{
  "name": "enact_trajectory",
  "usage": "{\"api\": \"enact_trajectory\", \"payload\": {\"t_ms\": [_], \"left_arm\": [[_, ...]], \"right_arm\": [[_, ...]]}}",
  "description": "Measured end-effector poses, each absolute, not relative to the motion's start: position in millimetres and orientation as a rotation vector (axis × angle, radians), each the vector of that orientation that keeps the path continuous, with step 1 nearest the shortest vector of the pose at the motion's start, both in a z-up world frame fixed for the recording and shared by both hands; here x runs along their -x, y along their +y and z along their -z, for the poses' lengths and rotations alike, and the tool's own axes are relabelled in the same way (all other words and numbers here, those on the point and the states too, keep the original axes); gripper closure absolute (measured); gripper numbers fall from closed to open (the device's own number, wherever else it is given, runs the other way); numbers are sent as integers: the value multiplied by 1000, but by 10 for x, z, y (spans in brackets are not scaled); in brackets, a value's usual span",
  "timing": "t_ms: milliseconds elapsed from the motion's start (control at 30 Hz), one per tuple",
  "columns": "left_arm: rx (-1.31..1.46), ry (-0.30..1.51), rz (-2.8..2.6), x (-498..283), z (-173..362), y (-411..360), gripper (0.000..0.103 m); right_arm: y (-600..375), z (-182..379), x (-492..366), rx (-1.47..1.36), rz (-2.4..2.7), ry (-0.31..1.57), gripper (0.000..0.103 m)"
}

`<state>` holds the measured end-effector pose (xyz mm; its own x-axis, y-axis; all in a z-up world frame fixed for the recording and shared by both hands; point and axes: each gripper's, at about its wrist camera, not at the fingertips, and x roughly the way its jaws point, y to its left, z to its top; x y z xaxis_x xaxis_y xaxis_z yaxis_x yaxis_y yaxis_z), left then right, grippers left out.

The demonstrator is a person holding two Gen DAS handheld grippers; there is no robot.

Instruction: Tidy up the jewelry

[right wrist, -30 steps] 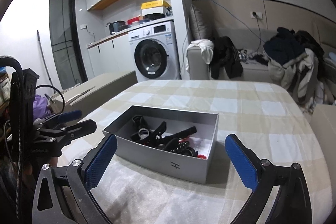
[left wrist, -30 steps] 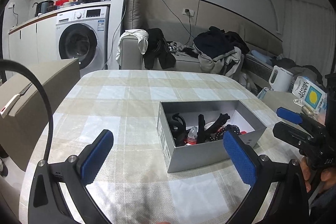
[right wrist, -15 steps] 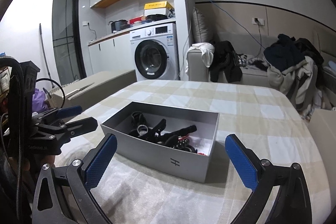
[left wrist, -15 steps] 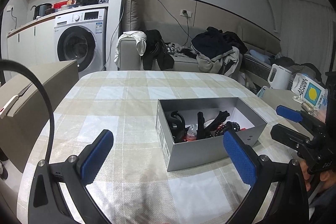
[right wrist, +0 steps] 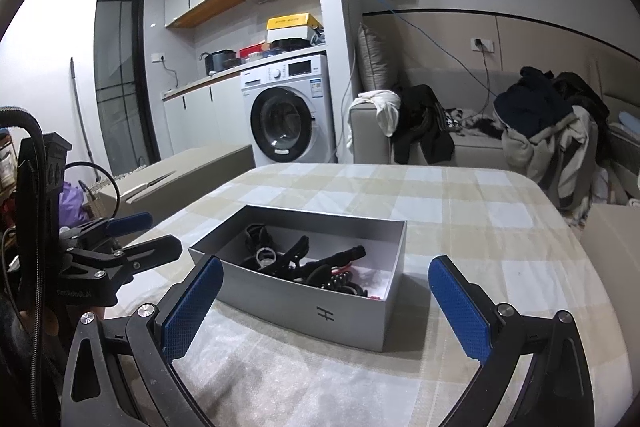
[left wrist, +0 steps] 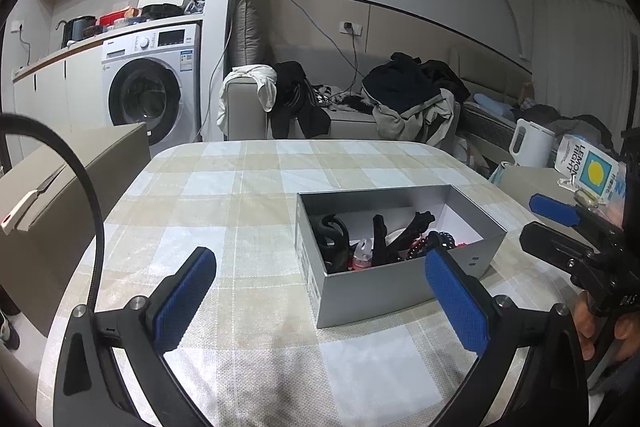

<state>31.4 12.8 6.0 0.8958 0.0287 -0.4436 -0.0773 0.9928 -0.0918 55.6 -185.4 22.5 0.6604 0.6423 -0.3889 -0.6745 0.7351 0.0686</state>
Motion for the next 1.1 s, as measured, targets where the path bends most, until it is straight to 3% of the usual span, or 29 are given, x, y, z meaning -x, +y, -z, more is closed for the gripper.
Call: {"api": "enact_trajectory", "payload": {"t_ms": [1100], "left_arm": [[103,463,-58,-321,-59,123,1]], "right_arm": [[-1854,-237,-526,88,-747,406,0]]}}
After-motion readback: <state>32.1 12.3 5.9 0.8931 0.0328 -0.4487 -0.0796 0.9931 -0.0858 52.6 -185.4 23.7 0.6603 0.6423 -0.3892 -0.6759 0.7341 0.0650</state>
